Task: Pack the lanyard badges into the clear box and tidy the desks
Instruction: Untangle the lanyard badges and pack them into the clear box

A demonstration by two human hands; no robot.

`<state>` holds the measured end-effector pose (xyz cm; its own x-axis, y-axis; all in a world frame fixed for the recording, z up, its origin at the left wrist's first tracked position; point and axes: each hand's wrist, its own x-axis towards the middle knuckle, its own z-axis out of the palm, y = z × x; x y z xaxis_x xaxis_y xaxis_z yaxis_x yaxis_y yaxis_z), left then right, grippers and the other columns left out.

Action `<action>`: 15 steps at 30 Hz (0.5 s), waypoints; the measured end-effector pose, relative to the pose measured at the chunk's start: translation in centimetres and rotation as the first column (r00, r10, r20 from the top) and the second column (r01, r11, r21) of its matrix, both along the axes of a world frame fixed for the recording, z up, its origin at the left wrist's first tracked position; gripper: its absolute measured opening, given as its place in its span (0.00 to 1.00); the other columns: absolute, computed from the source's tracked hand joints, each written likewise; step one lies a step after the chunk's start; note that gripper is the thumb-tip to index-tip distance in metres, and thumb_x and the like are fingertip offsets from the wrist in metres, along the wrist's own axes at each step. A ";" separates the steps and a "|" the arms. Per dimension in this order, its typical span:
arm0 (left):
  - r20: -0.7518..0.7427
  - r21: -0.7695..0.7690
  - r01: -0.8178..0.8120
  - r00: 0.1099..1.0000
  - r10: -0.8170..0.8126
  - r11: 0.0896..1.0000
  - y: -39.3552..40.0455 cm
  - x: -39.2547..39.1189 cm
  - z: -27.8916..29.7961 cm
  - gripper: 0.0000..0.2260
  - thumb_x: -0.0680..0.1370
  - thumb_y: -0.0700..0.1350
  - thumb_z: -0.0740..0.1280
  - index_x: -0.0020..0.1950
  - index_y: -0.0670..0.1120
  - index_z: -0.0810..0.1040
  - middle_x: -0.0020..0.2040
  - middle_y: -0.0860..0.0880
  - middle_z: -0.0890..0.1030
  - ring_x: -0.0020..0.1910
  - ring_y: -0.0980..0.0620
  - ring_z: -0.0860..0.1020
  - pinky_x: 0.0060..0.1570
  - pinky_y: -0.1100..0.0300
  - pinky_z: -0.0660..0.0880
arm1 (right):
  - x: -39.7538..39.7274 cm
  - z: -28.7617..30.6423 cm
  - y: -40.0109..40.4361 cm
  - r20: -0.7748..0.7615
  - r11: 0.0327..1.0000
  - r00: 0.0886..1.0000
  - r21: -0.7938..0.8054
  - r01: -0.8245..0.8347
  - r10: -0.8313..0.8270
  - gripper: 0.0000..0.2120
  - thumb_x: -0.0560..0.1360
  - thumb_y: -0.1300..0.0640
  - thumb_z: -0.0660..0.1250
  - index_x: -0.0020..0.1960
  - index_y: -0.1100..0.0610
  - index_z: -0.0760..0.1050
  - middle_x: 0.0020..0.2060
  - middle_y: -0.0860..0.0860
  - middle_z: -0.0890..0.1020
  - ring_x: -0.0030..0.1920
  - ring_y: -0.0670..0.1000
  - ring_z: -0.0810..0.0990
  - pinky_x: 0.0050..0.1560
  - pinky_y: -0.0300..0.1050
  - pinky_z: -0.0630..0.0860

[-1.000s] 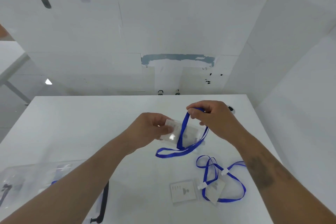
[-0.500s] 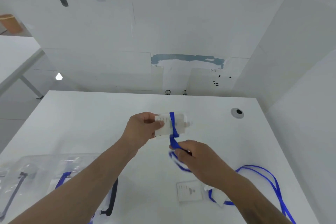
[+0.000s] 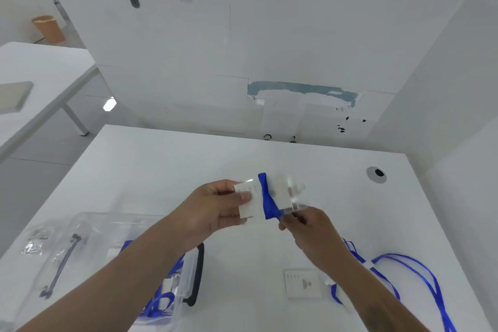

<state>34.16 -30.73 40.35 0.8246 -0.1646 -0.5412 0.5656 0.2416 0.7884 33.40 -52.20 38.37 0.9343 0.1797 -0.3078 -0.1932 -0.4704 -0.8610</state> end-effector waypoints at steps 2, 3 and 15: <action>-0.006 0.128 -0.144 0.989 0.146 0.981 1.1 -0.1 -0.5 0.09 0.73 0.38 0.74 0.52 0.39 0.81 0.51 0.40 0.85 0.46 0.42 0.85 0.41 0.56 0.82 | -2.3 -0.4 2.2 0.038 0.997 0.997 -0.011 -0.072 0.073 0.09 0.80 0.55 0.61 0.48 0.48 0.80 0.33 0.45 0.76 0.30 0.44 0.68 0.31 0.33 0.64; 0.010 0.230 -0.169 0.985 0.171 0.958 1.5 -0.2 -0.9 0.07 0.74 0.38 0.74 0.51 0.39 0.82 0.49 0.40 0.85 0.45 0.43 0.85 0.40 0.58 0.83 | -3.2 -0.5 2.9 0.058 0.990 0.989 -0.059 -0.131 0.135 0.08 0.81 0.53 0.60 0.51 0.46 0.78 0.38 0.45 0.77 0.33 0.43 0.70 0.35 0.34 0.67; 0.026 0.553 0.196 0.967 -0.252 0.810 7.6 -3.2 -2.5 0.03 0.75 0.42 0.73 0.48 0.47 0.84 0.40 0.51 0.86 0.38 0.53 0.85 0.39 0.58 0.82 | 0.3 2.5 8.4 0.206 0.854 0.898 -0.447 -0.267 0.389 0.03 0.72 0.48 0.72 0.46 0.42 0.82 0.40 0.38 0.80 0.44 0.37 0.77 0.45 0.34 0.73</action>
